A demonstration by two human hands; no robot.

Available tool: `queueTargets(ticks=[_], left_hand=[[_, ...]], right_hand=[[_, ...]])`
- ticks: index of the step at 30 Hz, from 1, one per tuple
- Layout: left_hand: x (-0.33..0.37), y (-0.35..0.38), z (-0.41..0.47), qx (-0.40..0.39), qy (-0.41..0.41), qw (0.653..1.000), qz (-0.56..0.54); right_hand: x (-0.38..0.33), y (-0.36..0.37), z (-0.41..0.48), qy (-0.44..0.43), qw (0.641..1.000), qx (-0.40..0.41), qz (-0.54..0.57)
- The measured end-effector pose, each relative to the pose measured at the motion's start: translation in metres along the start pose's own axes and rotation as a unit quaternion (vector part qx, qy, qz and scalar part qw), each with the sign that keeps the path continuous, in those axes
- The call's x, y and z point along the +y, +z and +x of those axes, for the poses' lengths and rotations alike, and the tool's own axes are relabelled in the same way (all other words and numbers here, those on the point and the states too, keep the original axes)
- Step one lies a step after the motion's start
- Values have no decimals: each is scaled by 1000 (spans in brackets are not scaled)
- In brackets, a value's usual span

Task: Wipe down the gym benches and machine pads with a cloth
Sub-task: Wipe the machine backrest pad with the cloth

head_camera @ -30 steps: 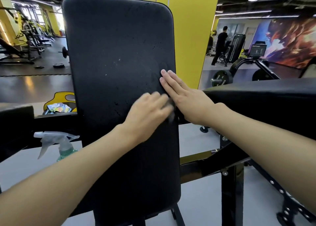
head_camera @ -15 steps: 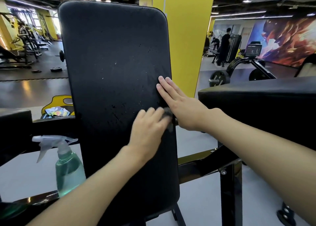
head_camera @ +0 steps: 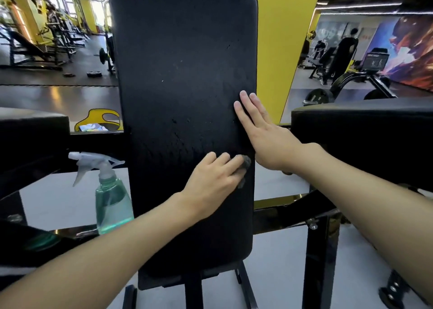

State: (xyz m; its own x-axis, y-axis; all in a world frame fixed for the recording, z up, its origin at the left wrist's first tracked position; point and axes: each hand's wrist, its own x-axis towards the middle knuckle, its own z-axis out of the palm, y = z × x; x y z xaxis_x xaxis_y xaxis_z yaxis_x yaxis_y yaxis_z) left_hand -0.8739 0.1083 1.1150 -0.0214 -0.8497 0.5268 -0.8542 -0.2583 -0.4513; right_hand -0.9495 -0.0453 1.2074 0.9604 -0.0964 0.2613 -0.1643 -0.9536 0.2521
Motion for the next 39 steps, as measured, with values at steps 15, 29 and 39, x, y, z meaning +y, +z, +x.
queueTargets(ticks=[15,29,39], left_hand=[[-43,-12,-9,37,-87,995,-23],[-31,-6,-32,72,-135,988,-30],[-58,-22,-33,84,-168,982,-2]], right_hand=[[-18,24,-16,-5,997,-35,-71],[-28,29,-14,29,995,-31,-86],[-60,17,-7,10,988,35,-149]])
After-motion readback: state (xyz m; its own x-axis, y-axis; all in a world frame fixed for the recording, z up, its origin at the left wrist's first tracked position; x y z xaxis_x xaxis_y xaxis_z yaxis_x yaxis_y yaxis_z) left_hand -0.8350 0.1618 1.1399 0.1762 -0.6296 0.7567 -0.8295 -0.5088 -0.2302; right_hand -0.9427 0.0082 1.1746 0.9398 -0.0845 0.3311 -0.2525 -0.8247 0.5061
